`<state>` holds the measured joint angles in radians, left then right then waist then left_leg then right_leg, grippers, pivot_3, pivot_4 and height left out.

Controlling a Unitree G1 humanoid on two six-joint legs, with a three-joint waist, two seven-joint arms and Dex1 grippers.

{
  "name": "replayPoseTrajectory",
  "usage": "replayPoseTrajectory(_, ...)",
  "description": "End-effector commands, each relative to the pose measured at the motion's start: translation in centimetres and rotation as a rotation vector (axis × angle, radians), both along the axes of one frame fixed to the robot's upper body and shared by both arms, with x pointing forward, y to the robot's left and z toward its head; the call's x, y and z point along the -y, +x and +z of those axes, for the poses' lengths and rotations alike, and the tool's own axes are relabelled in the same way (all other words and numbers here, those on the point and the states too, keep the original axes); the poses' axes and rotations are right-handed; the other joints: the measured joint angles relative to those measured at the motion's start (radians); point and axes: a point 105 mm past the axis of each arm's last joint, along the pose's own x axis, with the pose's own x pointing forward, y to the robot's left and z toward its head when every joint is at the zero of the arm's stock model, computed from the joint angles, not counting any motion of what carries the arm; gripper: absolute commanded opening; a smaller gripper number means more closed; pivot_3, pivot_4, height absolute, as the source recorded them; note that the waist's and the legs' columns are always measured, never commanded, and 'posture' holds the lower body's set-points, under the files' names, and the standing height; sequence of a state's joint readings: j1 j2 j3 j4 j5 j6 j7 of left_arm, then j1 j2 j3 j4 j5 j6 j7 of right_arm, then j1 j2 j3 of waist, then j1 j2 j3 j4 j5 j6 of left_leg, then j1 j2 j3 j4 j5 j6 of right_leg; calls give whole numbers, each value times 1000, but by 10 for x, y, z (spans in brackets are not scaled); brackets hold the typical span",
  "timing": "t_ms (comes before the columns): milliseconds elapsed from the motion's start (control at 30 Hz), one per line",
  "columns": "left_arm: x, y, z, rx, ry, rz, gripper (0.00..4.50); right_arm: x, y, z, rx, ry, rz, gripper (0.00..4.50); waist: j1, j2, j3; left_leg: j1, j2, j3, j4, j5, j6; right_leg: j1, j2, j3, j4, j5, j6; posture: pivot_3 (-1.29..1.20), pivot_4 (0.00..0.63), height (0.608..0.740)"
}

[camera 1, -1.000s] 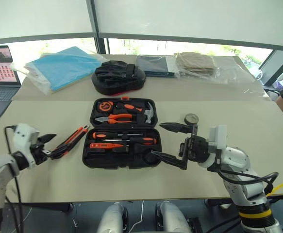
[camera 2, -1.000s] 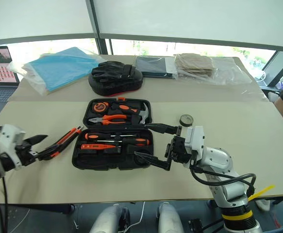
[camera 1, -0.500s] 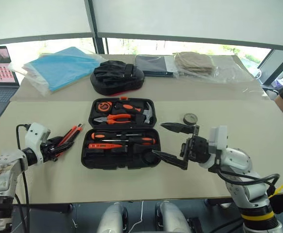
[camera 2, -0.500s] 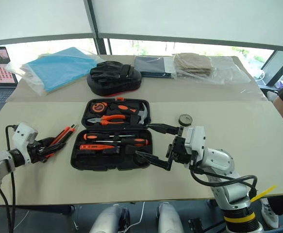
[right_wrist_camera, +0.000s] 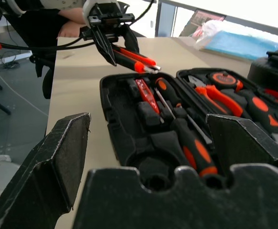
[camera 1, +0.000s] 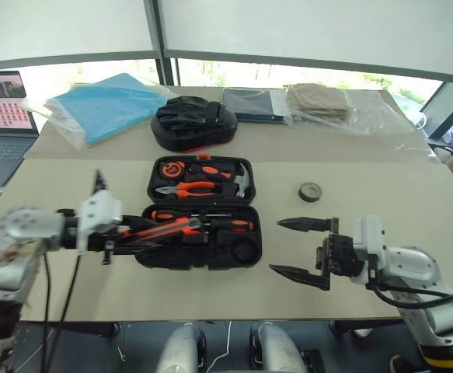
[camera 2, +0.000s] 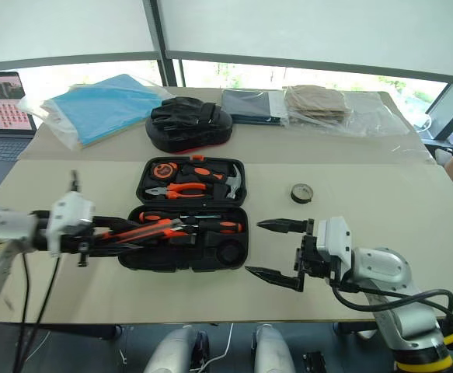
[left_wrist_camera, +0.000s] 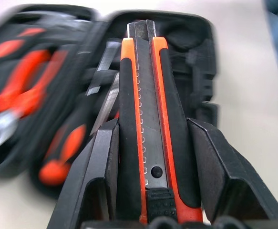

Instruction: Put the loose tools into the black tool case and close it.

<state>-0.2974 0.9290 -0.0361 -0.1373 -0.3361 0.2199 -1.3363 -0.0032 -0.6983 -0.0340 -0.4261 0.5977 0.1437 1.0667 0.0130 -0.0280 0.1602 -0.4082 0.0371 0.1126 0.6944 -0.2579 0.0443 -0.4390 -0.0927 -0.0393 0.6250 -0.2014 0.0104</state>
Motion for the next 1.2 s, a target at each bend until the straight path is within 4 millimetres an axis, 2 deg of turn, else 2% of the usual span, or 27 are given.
replayPoseTrajectory(33, 14, -2, -10, 9, 94, -98, 1690, -4, -3, 13, 40, 23, -3, 4500, -3, 0, 0, 0, 0, 0, 0, 0, 0, 0, 0, 1, 0, 0, 0, 0, 150, 740)
replayPoseTrajectory(267, 11, 7, -29, 13, 231, -144, 1690, -9, -6, 16, 45, 43, -11, 4500, 0, 0, 0, 0, 0, 0, 1, 0, 0, 0, 1, 1, 0, -1, 1, 0, 150, 740)
replayPoseTrajectory(367, 13, 11, -29, 14, 224, -136, 1690, -9, -5, 17, 47, 47, -15, 4500, 1, 0, 0, 0, 0, 0, 1, 0, 0, 1, 0, 1, 0, -4, 7, 0, 150, 740)
replayPoseTrajectory(533, 25, 8, -36, -28, 198, -161, 1690, -11, -4, 17, 48, 55, -17, 4500, 11, 0, 0, 1, -1, -1, 2, 0, 1, 2, 0, 1, 1, -4, 8, 0, 150, 740)
replayPoseTrajectory(800, 32, 12, -37, -47, 157, -94, 1690, -14, -3, 18, 44, 64, -8, 4500, 27, 0, 0, 1, -2, -1, 3, 0, 3, 3, -2, 1, 1, -4, 9, 0, 150, 740)
replayPoseTrajectory(967, 34, 10, -38, -33, 172, -119, 1690, -15, -3, 17, 40, 67, -5, 4500, 28, 0, 0, 1, -3, -2, 4, 0, 3, 4, -2, 1, 1, -4, 9, 0, 150, 740)
replayPoseTrajectory(1200, 50, 10, -31, -12, 133, -130, 1690, -18, -3, 17, 36, 74, -1, 4500, 30, 0, 0, 1, -3, -2, 5, 0, 3, 4, -3, 1, 1, -4, 10, 0, 150, 740)
